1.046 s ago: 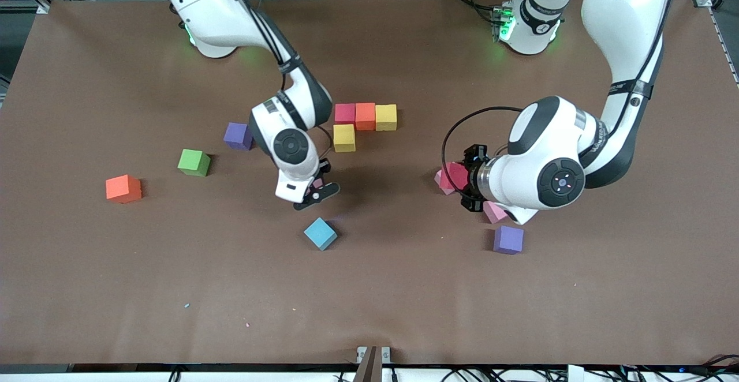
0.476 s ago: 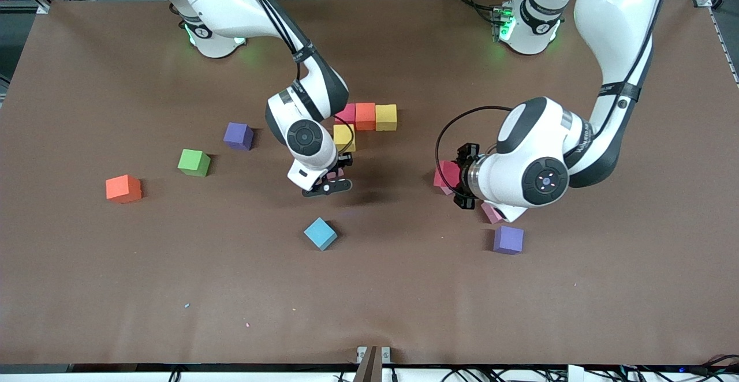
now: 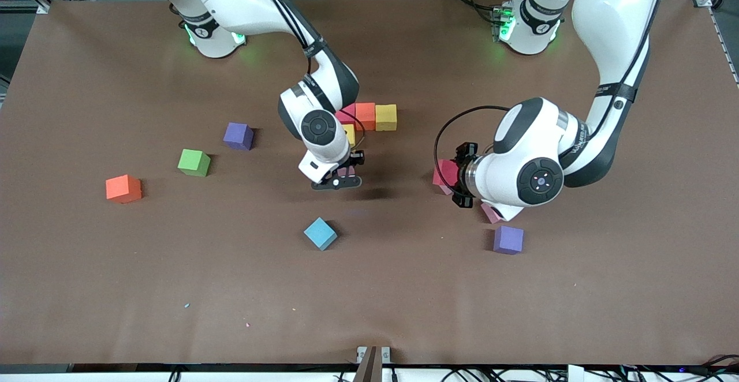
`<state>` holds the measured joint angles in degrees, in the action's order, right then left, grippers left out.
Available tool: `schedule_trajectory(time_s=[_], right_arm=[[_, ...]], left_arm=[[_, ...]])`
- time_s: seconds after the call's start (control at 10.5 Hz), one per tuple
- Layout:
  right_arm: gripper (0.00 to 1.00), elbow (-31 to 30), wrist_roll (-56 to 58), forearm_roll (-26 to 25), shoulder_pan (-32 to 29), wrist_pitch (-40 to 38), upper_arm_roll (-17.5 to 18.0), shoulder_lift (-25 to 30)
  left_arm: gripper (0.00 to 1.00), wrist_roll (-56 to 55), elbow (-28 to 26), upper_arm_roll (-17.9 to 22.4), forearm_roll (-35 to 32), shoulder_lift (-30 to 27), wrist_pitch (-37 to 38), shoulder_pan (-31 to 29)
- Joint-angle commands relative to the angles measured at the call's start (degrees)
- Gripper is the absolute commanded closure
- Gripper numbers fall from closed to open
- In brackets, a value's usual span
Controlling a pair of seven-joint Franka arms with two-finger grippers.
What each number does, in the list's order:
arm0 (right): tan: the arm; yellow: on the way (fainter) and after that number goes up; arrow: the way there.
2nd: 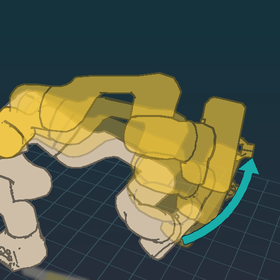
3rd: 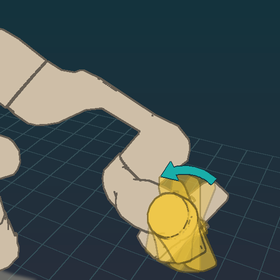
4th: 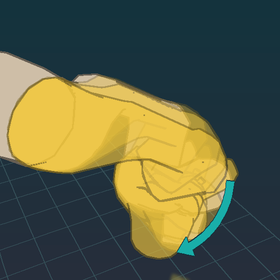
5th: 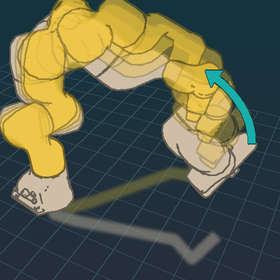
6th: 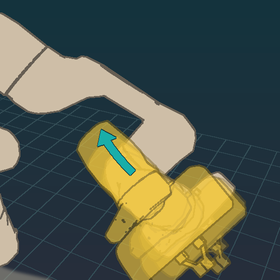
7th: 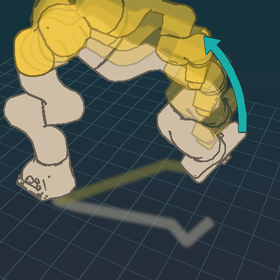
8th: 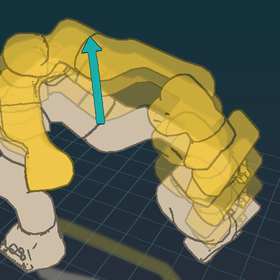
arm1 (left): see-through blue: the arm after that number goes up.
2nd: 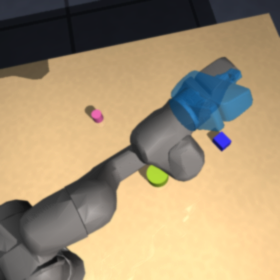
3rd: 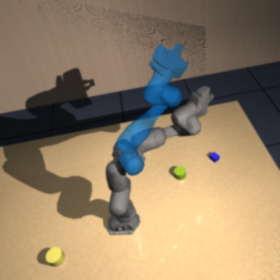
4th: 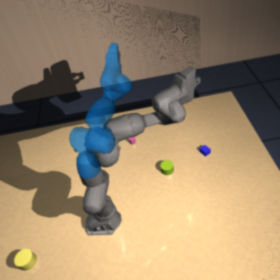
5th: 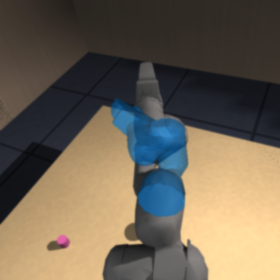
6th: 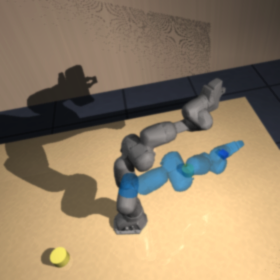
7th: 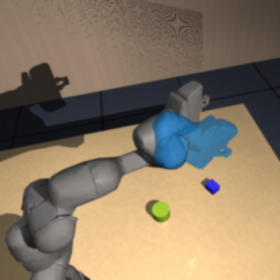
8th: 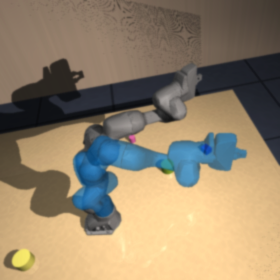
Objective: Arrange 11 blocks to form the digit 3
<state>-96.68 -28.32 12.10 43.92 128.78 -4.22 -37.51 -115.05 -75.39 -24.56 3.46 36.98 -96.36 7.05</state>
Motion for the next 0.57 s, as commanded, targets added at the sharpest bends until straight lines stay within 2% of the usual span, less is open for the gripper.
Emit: schedule_trajectory(time_s=[0.0,0.48], right_arm=[[1.00,0.2,-1.2,0.6,0.7,1.3,-0.1,-0.9],[1.00,-1.6,-2.4,0.6,2.1,1.3,0.0,-1.2]], left_arm=[[1.00,-1.1,-1.3,0.0,-0.9,-1.3,-0.8,0.2],[1.00,-1.0,-1.8,0.0,-0.8,-1.3,-0.8,-0.5]])
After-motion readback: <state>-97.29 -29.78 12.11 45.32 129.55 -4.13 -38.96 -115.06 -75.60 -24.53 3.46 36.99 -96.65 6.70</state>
